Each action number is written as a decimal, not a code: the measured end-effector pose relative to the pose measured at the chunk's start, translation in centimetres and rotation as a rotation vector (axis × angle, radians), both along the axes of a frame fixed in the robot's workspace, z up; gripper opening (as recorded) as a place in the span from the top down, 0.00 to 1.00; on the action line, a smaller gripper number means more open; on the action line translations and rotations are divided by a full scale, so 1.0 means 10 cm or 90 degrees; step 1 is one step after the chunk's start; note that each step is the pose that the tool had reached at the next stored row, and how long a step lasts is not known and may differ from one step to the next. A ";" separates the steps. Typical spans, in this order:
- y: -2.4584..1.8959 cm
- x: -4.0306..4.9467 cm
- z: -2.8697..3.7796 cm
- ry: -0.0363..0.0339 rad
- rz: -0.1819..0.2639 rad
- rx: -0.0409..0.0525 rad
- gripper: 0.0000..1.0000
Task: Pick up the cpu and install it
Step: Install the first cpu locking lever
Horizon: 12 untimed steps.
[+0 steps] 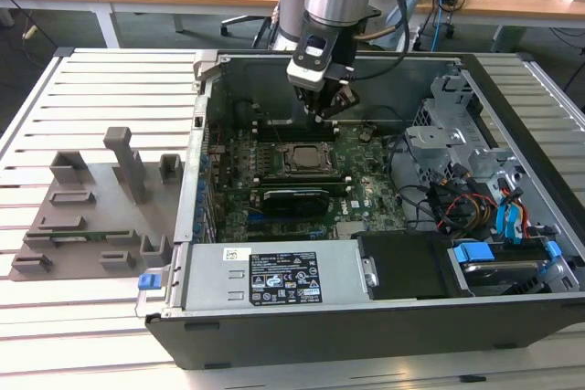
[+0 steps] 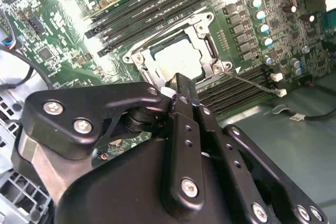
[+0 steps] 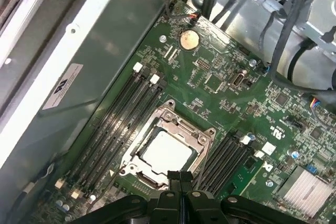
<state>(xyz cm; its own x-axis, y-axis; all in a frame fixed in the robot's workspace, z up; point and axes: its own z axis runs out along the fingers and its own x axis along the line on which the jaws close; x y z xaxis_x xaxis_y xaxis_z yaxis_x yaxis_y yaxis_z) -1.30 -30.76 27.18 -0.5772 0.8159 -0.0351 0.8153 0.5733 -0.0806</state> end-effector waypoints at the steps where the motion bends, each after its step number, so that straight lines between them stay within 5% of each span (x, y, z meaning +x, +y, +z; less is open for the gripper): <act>1: 0.000 0.000 0.000 0.0000 0.016 0.0000 0.89; 12: 0.000 0.000 0.000 0.0000 0.099 0.0000 0.89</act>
<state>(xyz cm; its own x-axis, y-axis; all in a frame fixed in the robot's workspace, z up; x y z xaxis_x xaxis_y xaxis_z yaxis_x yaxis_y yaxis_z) -1.30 -30.76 27.18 -0.6961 0.7171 -0.0351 0.7172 0.6922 -0.0806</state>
